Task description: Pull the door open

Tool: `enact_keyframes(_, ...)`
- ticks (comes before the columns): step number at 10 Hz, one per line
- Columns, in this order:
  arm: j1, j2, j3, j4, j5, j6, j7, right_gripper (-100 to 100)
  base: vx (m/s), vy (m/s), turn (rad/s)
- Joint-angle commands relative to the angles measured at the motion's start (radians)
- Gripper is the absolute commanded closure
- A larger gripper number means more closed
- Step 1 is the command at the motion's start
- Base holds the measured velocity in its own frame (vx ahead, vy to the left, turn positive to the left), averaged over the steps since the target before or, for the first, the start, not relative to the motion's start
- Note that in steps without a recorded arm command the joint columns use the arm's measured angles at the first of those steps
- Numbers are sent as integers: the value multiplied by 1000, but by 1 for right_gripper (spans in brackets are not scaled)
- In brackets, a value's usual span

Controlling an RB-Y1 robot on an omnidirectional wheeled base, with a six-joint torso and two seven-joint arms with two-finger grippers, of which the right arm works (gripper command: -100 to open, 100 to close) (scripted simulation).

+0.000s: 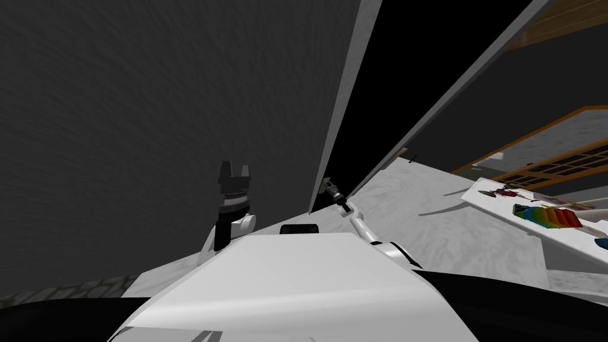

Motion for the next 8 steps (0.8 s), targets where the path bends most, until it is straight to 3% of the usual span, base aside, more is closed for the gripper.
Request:
enact_keyframes(1,-2,3,-4,2,-18,2,-32,100,-32,-42,97)
enact_keyframes(8,-10,15,-22,9,-96,13,-171,100,-63,-57,113)
